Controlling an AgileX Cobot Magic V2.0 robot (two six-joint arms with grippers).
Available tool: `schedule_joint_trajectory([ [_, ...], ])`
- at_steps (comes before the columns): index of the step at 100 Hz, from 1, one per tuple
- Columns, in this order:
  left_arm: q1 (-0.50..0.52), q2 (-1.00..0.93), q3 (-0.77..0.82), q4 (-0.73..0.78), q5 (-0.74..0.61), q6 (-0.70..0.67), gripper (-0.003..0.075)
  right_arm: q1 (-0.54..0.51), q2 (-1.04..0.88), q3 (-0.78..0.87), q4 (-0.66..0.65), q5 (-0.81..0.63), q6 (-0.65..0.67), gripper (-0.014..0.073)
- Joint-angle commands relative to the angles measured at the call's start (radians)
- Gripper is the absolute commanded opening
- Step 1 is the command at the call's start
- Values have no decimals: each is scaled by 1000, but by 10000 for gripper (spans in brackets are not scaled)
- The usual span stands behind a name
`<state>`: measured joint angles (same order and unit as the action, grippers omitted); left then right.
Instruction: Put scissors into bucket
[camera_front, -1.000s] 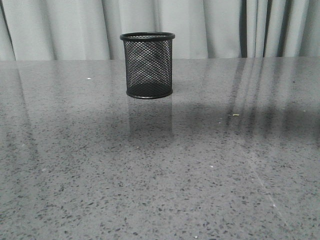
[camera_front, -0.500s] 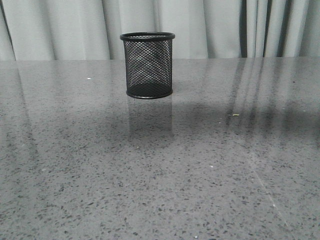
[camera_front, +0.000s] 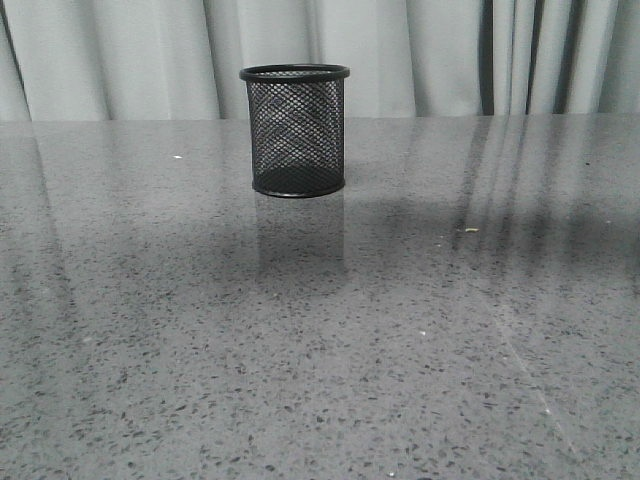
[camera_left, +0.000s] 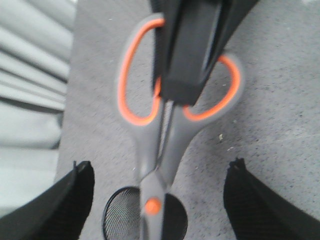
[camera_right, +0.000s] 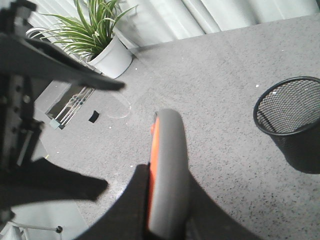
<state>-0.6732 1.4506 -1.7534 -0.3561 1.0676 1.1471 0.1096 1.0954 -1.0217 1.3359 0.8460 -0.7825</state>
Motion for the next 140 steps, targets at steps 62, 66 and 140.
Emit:
schedule_joint_trajectory([
  [62, 548, -253, -31, -34, -5, -461, 514, -4, 90, -388, -414, -6, 157, -43],
  [66, 568, -260, -31, -34, -3, -478, 514, -4, 110, -418, -447, 7, 177, -43],
  [140, 604, -273, -31, -40, 23, -502, 514, 262, 483, -973, -1086, 310, 517, -43],
])
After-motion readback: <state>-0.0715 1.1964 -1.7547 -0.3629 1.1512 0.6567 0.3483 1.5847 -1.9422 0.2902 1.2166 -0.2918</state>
